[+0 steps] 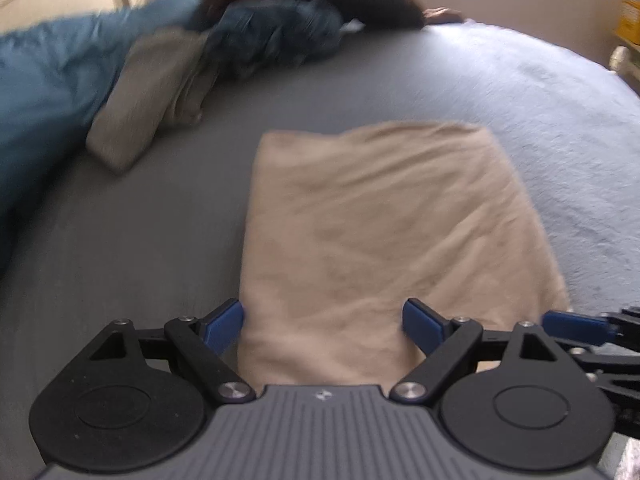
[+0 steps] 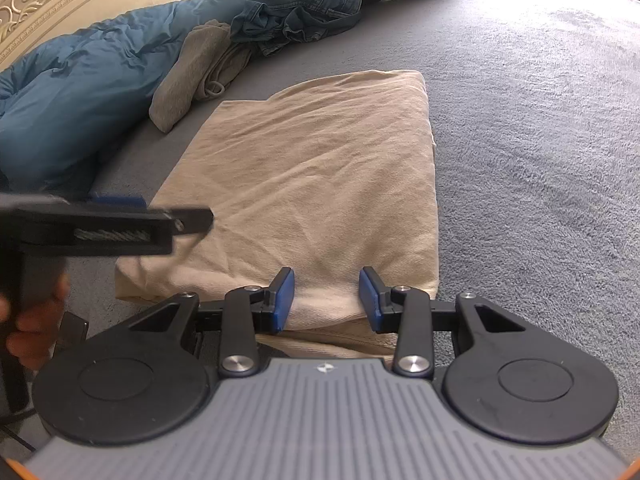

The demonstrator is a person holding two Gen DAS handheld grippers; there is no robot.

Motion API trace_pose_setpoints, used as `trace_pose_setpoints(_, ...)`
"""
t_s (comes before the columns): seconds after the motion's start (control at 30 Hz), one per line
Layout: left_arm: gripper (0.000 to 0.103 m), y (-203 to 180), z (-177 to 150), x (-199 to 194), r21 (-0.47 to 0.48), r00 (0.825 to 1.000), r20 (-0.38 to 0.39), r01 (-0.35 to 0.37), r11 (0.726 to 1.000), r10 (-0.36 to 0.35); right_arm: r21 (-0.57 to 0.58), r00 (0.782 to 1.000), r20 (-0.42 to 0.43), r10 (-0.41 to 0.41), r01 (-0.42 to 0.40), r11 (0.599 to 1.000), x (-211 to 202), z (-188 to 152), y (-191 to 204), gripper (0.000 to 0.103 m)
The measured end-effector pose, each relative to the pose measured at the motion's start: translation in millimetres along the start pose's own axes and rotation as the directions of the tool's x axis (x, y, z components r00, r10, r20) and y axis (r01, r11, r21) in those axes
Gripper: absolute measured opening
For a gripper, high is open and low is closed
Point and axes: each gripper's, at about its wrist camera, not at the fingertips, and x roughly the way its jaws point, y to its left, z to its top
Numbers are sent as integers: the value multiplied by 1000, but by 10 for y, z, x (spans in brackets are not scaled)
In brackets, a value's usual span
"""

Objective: Fold clothes

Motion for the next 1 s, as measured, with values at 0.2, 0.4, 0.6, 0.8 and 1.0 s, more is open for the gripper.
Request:
trace_pose_setpoints(0.2,95,54,2,27,-46,1000,-20,13,999,-14,0,1000,-1,-1,1,1000,-4,-4,-2,35)
trace_pose_setpoints(0.4,95,76,-21,27,-74,999,-33,20,997,-22,-4,1000,0,-4,4,1000,-11,-2,3,36)
trace_pose_setpoints(0.6,95,87,-7,33,-81,999,-38,19,997,-23,-66,998,61,-29,34,997,-105,15,105,38)
trace_pose_setpoints(0.8,96,104,1,46,-82,999,-42,21,996,-25,-160,994,108,19,-1,987,-150,8,262,38)
trace_pose_setpoints(1.0,96,108,-5,47,-80,999,-46,21,997,-25,-232,998,34,-50,56,971,25,-35,350,42)
